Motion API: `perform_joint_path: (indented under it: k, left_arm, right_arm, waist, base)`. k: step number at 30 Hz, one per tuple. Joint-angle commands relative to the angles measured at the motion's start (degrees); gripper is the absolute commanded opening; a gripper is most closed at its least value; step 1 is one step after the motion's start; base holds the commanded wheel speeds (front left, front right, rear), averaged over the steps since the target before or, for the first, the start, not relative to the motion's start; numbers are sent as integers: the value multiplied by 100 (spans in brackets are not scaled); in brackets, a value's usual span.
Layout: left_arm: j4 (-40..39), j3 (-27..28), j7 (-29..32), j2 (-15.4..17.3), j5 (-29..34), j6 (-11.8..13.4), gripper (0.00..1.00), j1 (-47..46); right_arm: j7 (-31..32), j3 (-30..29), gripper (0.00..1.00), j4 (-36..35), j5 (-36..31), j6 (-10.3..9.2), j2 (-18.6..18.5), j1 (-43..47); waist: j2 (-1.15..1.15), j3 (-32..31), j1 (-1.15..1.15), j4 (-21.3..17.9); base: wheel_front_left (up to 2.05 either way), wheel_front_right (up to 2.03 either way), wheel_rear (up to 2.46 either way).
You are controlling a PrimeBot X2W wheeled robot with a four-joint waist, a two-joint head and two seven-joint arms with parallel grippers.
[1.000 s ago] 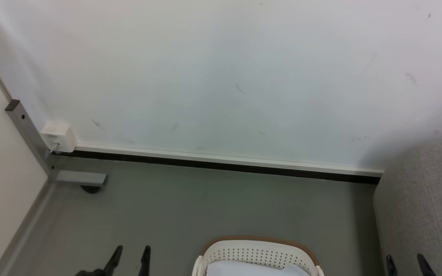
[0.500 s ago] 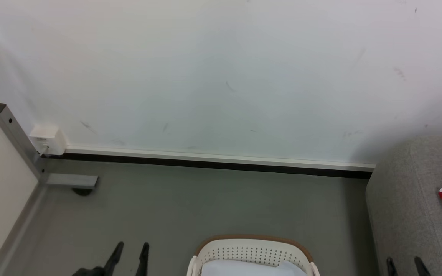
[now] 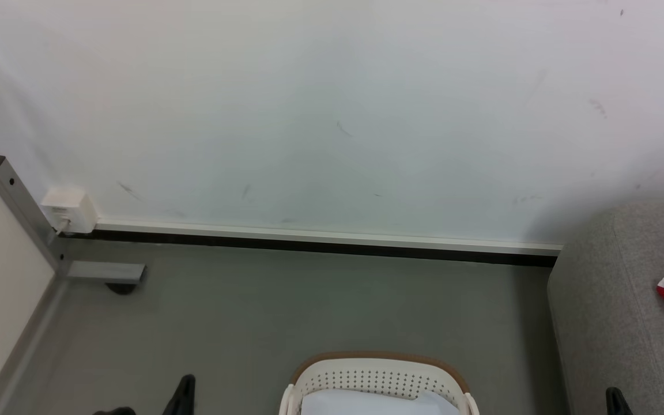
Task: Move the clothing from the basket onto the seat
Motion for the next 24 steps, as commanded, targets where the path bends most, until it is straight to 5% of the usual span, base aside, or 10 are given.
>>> perform_joint_path:
  k: [1, 24]
  left_arm:
    - [-116, 60, 49, 18, -279, -25, 0, -161]
    - [-276, 361, 574, -41, -2325, -81, 0, -339]
  right_arm:
    - [54, -29, 0, -73, 281, -1, -39, -175]
    - [602, -103, 0, -19, 2386, -4, -51, -586]
  waist:
    - [0, 2, 0, -4]
    - [0, 37, 0, -70]
  base:
    - [0, 0, 0]
    - [0, 0, 0]
